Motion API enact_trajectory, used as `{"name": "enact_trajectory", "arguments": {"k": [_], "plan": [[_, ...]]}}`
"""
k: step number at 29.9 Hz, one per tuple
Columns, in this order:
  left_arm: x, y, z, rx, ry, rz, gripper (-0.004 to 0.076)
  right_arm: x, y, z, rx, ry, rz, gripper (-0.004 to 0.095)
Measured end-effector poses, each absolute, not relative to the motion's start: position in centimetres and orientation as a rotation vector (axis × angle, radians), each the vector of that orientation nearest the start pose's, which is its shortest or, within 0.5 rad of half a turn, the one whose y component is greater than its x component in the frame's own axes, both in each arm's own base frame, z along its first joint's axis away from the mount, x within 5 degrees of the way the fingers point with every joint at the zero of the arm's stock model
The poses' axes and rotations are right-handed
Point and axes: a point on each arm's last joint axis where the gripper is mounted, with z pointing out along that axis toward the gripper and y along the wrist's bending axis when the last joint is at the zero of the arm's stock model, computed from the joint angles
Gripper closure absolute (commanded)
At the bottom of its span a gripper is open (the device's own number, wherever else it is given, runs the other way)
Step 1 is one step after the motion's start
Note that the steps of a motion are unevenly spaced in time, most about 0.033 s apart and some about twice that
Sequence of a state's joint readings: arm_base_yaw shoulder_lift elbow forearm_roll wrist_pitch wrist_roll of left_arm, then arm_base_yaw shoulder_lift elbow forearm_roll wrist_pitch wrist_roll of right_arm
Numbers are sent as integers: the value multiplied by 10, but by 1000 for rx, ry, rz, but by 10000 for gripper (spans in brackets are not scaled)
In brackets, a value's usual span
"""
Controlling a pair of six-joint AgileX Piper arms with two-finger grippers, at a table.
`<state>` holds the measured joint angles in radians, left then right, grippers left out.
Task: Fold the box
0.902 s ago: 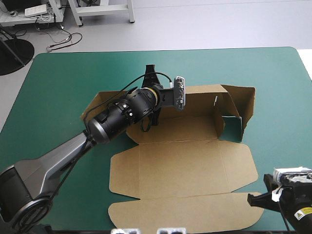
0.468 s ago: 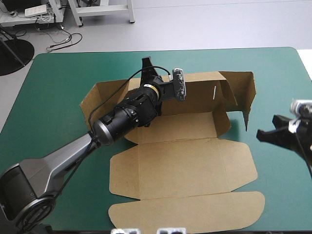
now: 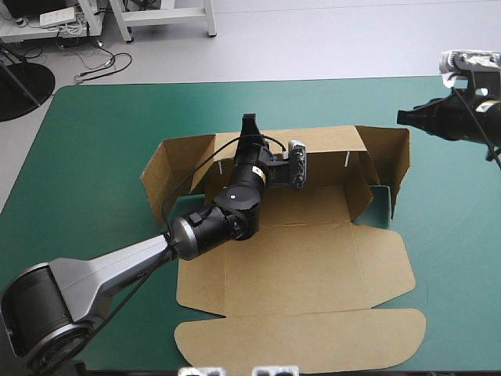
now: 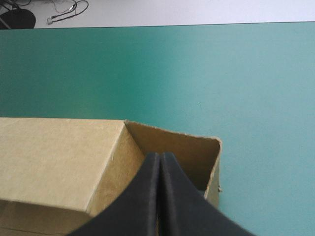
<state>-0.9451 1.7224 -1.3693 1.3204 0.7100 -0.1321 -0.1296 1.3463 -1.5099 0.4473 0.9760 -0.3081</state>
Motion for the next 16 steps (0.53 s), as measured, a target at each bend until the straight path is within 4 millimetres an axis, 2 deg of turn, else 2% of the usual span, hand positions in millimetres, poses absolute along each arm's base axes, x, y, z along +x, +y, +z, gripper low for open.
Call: {"name": "enact_trajectory", "arguments": {"k": [4,8,11,16], "plan": [[275,-284,316,1461,1382,794,734,322,-5,428,-129,2260,382,926],[275,-284,316,1455,1376,795,734,361,-7,405,-138,2332,431,926],[275,-284,316,1451,1381,791,734,382,-8,384,-132,2397,461,926],[275,-283,316,1439,1393,794,734,401,-10,348,-121,2516,507,926]]}}
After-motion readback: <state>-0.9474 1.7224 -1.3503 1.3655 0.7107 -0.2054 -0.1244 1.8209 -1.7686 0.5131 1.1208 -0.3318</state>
